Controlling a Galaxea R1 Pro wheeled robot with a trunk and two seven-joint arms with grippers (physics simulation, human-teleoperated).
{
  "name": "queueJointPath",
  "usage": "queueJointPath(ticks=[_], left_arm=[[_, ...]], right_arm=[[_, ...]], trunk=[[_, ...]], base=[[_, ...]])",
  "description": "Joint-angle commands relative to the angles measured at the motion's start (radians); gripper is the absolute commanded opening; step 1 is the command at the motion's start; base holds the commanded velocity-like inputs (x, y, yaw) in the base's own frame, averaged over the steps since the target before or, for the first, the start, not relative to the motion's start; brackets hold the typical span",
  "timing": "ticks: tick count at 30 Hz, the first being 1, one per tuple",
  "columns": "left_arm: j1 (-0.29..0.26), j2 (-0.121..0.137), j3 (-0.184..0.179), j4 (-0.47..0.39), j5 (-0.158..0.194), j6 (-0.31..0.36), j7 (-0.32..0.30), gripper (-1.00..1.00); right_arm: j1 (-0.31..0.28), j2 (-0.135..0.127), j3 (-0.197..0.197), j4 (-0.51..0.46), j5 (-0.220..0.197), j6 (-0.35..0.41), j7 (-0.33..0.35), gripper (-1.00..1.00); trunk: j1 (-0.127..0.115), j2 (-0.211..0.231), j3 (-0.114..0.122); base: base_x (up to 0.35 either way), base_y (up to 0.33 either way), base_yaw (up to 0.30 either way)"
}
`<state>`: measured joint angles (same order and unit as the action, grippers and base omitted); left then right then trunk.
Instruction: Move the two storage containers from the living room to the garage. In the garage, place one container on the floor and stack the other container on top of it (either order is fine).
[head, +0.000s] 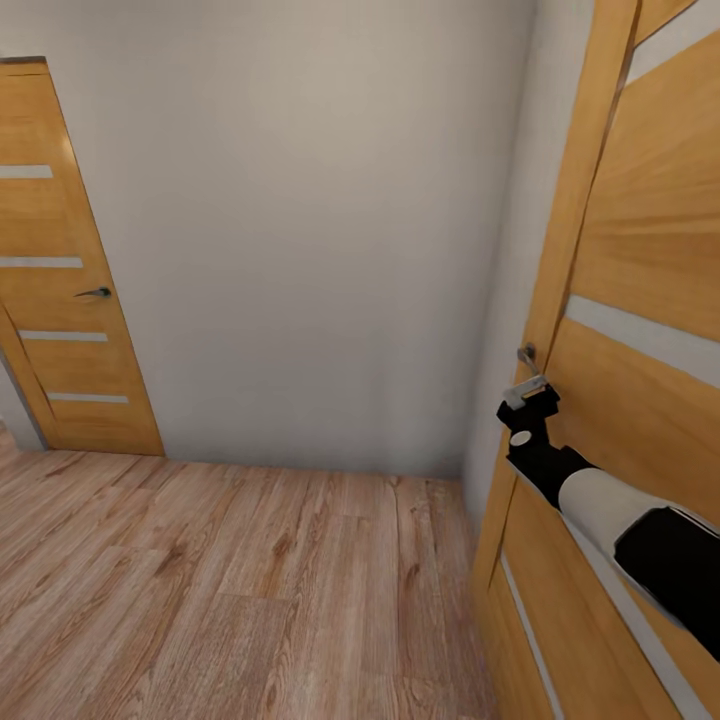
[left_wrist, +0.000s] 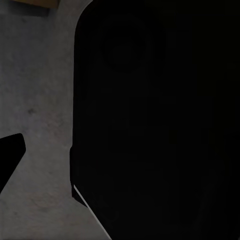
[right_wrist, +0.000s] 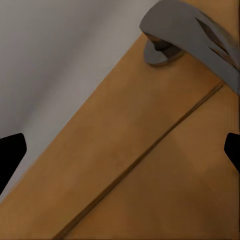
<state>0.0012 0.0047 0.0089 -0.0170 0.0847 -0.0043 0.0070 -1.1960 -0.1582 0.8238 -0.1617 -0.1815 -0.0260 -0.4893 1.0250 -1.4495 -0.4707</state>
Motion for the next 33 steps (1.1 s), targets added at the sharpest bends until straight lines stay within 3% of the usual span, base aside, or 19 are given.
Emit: queueJointPath(ticks=[1,15,22,24,25,27,33], left_arm=[[0.0,0.0,0.0,-0.001,0.009,0.0,0.001,1.0],[0.0,0.0,0.0,-0.001,0.008,0.0,0.001,1.0],[0.0,0.0,0.0,-0.001,0.009,0.0,0.001,1.0],[0.0,0.0,0.0,-0.001,0.009,0.0,0.001,1.0],[0.0,0.0,0.0,-0.001,0.009,0.0,0.001,1.0],[0.0,0.0,0.0,-0.001,0.008,0.0,0.001,1.0],[0.0,0.0,0.0,-0.001,0.008,0.0,0.001,1.0]], right_arm=[[-0.001,-0.005,-0.021,0.001,-0.015,-0.003,-0.004,1.0],[-0.001,-0.04,-0.04,0.001,-0.016,-0.004,0.02,1.0],[-0.001,-0.025,-0.036,-0.001,-0.017,-0.001,0.025,1.0],[-0.001,0.043,-0.04,-0.001,-0.019,-0.002,0.035,1.0],[-0.001,0.06,-0.043,0.0,-0.022,-0.002,0.041,1.0],[-0.001,0.124,-0.07,0.001,-0.068,-0.002,0.121,1.0],[-0.001,0.151,-0.09,0.065,-0.151,-0.007,0.239,1.0]], trunk=[[0.0,-0.001,-0.001],[0.0,-0.001,-0.001],[0.0,-0.001,-0.001],[0.0,-0.001,-0.001],[0.0,-0.001,-0.001],[0.0,-0.001,-0.001],[0.0,-0.001,-0.001]], base=[[0.0,0.0,0.0],[0.0,0.0,0.0],[0.0,0.0,0.0],[0.0,0.0,0.0],[0.0,0.0,0.0],[0.0,0.0,0.0],[0.0,0.0,0.0]])
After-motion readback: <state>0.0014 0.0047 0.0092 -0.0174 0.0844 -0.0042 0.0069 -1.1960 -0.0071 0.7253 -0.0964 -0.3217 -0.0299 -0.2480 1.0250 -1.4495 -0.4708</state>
